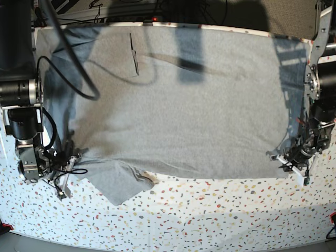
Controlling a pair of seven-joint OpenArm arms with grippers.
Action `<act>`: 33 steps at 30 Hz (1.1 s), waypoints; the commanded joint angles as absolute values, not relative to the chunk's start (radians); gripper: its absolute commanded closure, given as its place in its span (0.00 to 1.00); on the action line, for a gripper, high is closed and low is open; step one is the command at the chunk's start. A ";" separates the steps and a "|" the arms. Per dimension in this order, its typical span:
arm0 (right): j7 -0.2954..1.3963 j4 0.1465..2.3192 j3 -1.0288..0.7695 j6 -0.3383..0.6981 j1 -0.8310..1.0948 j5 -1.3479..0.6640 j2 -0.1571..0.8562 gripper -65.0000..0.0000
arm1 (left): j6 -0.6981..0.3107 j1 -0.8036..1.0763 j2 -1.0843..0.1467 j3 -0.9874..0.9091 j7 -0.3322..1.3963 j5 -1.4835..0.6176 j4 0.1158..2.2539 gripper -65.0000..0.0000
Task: Fold the T-shirt properly
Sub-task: 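Grasp the hem corners with both grippers, then lift the hem and fold it over onto the shoulders with both grippers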
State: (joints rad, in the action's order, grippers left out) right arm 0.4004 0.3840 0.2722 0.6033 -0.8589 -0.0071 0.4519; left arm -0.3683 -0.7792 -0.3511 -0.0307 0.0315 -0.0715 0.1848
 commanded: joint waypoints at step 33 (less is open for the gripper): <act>0.770 1.193 0.198 0.630 -0.370 -0.633 0.801 1.00 | -0.276 -0.153 -0.541 -0.085 0.315 -0.440 1.253 1.00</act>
